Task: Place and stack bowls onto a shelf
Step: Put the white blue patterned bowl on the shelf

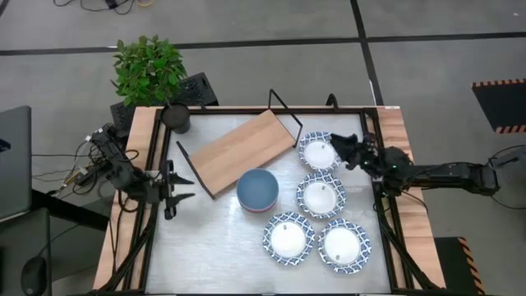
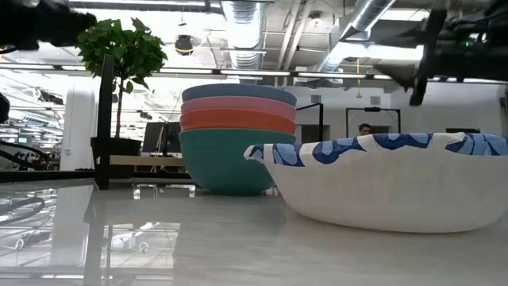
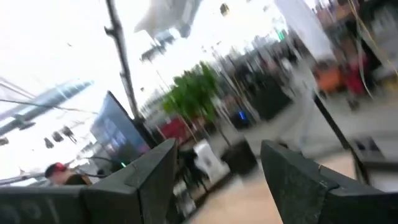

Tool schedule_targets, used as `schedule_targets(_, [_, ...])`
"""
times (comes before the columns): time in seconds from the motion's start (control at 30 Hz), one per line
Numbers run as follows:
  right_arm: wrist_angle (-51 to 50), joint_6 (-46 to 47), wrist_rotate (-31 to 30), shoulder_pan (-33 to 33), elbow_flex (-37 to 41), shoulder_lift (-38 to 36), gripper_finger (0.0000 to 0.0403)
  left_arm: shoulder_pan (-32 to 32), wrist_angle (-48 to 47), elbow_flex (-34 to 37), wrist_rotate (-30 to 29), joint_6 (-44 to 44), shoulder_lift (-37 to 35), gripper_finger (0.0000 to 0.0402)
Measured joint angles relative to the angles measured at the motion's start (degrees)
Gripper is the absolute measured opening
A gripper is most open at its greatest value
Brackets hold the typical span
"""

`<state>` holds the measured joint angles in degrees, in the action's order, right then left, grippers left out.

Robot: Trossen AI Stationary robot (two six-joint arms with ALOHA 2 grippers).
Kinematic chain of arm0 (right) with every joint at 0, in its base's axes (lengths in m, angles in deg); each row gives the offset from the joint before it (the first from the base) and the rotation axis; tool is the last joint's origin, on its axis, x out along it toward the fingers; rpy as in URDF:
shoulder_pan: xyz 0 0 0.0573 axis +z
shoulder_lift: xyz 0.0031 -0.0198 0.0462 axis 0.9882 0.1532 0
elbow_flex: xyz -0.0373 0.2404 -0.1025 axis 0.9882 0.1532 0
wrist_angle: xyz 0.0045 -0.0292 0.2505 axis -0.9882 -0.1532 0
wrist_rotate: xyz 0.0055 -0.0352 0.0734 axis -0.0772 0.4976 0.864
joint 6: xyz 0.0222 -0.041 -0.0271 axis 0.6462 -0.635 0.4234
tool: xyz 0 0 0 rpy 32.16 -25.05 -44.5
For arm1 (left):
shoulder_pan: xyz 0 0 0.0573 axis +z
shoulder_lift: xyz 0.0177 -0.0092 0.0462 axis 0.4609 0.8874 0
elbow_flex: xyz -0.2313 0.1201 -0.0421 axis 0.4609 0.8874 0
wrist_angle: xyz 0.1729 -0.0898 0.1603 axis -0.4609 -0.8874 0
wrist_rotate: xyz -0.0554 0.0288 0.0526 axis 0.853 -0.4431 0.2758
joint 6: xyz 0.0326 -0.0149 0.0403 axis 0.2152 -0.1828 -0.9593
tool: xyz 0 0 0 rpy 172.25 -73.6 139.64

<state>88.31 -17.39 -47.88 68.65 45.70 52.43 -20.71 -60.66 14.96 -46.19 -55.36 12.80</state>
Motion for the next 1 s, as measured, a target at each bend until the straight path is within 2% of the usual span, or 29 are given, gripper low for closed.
schedule_targets(0.17, [-1.63,-3.77,0.02,0.0,-0.05,0.03,0.026,0.98,5.01,-0.07,1.12,18.4,-0.02,0.0151])
schedule_targets(0.4, [-8.5,-4.83,0.26,0.13,-0.68,0.04,0.026,1.44,4.4,-0.07,-0.18,35.43,-0.02,0.0151])
schedule_targets(0.47, [-12.05,-7.17,0.26,0.13,-2.58,0.04,0.026,1.44,3.67,-0.07,-3.13,38.74,0.0,0.0151])
schedule_targets(0.57, [-21.95,-11.17,-0.01,0.13,-7.42,0.04,0.026,1.46,3.76,-0.07,-12.83,42.96,-0.02,0.0151])
schedule_targets(0.67, [-35.02,-14.67,-1.81,0.13,-13.58,0.68,0.026,1.44,3.4,-0.07,-18.7,49.24,-0.01,0.0151])
schedule_targets(0.9, [-55.73,-16.92,-8.45,0.15,-25.54,4.65,0.026,1.45,2.04,-0.07,-25.88,54.45,-0.01,0.0151])
schedule_targets(1.0, [-61.71,-16.9,-12.11,0.15,-28.32,6.53,0.026,1.44,1.84,-0.07,-24.93,57.78,0.0,0.0151])
